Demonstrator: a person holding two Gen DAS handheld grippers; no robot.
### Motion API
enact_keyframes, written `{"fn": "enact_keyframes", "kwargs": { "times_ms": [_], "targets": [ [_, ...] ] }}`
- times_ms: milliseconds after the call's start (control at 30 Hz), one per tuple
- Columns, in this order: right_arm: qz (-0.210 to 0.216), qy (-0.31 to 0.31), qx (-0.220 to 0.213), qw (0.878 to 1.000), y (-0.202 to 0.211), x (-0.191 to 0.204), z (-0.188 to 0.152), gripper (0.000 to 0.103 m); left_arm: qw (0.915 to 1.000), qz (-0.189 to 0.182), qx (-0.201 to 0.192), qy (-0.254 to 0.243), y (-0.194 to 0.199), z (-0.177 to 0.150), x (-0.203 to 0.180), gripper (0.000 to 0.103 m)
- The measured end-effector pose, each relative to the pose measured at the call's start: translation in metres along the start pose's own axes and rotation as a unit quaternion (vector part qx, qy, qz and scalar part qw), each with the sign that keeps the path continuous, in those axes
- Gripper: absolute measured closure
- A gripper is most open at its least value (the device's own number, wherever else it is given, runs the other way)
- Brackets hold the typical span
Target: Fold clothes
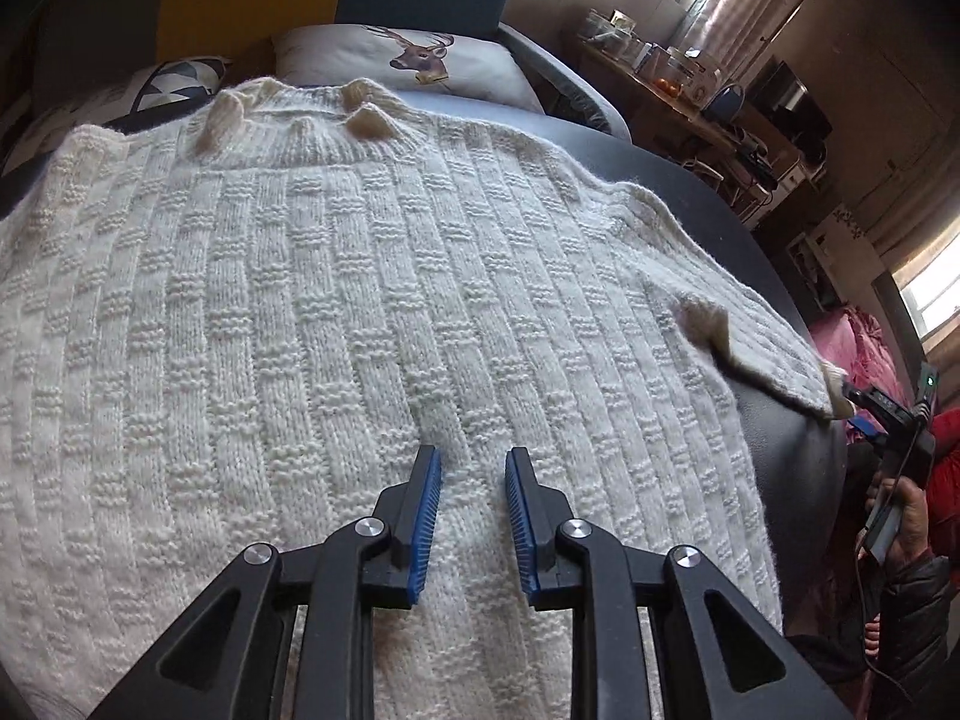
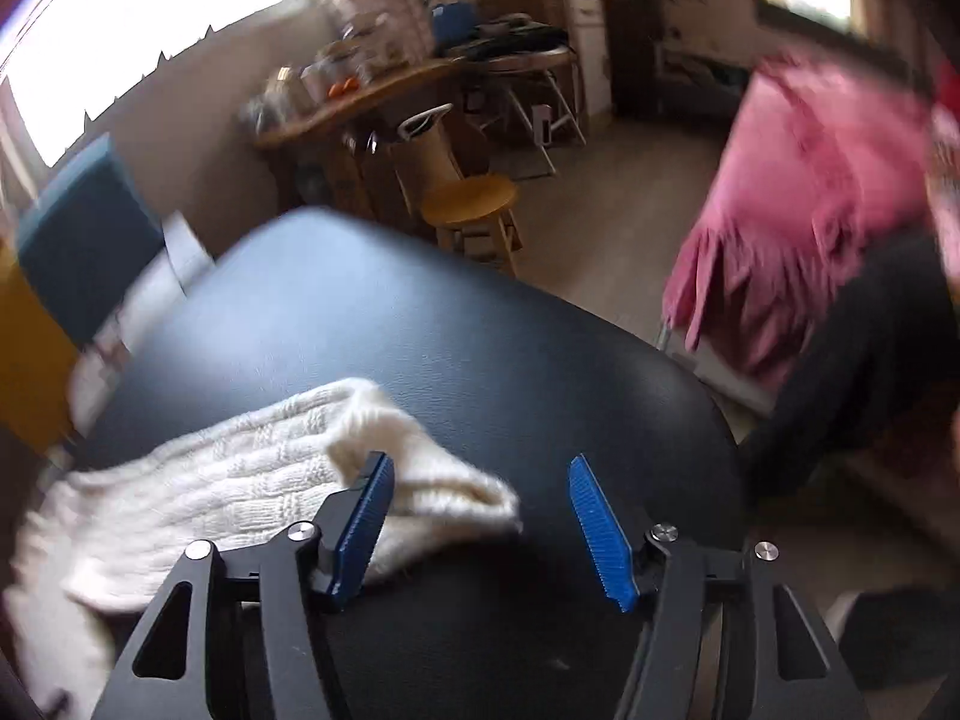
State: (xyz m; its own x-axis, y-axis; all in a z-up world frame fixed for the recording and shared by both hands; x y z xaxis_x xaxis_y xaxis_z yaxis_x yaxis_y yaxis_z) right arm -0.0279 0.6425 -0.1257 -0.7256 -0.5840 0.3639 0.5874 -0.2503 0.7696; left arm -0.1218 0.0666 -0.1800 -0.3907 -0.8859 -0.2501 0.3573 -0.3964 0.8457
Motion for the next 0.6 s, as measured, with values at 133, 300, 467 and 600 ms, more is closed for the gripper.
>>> {"fn": "enact_keyframes", "kwargs": {
  "times_ms": [133,300,467,600],
  "targets": [
    [0.079,0.041,0.006,0.996,0.024,0.021,-0.011,0.035,1.0000,0.003,0.006,-0.004,-0.003,0.004,-0.005,0.081],
    [0.077,0.153,0.003,0.985,0.015,0.073,-0.027,0.036,0.9997,-0.013,-0.011,-0.015,0.004,0.026,-0.015,0.081],
    [-0.008,0.175,0.025,0.984,-0.034,0.082,-0.023,0.035,0.9979,-0.028,-0.031,-0.049,0.006,0.070,-0.034,0.081],
    [-0.046,0.192,0.042,0.979,-0.059,0.078,-0.024,0.029,0.9950,-0.030,-0.040,-0.087,-0.005,0.106,-0.055,0.080]
  ]
}}
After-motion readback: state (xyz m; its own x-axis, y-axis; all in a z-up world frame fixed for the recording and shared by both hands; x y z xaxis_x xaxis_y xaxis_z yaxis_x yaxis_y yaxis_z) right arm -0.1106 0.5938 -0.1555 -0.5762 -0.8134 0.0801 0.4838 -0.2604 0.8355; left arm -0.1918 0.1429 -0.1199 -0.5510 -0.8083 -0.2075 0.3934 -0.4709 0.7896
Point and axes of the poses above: each gripper's, at about its wrist camera, not at the fingertips, and y roughly against the way its jaws point, x to its left, z to its top, the point moved 6 cm from there along -y, roughly the way its jaws point, and after that the axes turned 8 degrees about -y, right-handed, at the moved point
